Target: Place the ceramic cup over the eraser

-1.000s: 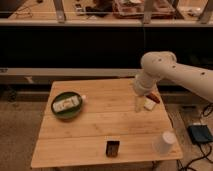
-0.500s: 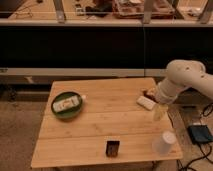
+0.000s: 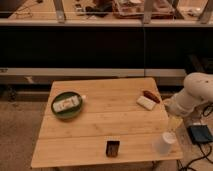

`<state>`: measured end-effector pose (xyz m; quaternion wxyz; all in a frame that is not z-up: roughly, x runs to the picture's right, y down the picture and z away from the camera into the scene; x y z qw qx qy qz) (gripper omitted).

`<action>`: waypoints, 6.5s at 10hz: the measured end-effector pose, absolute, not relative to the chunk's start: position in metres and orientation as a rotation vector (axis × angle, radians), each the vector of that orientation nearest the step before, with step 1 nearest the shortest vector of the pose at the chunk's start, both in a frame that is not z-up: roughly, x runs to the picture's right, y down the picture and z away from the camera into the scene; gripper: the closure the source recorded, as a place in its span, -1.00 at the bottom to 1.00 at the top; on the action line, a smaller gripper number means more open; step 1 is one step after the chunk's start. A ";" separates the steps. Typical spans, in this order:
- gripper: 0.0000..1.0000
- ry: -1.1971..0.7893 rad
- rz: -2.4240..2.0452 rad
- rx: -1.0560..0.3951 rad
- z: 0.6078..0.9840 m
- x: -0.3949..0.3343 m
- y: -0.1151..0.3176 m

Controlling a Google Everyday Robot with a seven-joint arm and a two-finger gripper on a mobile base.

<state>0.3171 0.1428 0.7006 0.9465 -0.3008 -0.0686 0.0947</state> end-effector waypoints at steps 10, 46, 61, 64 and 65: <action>-0.60 -0.143 0.280 -0.619 0.688 0.348 0.178; 0.95 -0.304 0.214 -0.740 0.701 0.302 0.239; 0.95 -0.491 -0.032 -0.713 0.628 0.157 0.159; 0.95 -0.518 -0.047 -0.723 0.616 0.146 0.162; 0.95 -0.533 -0.056 -0.725 0.612 0.141 0.163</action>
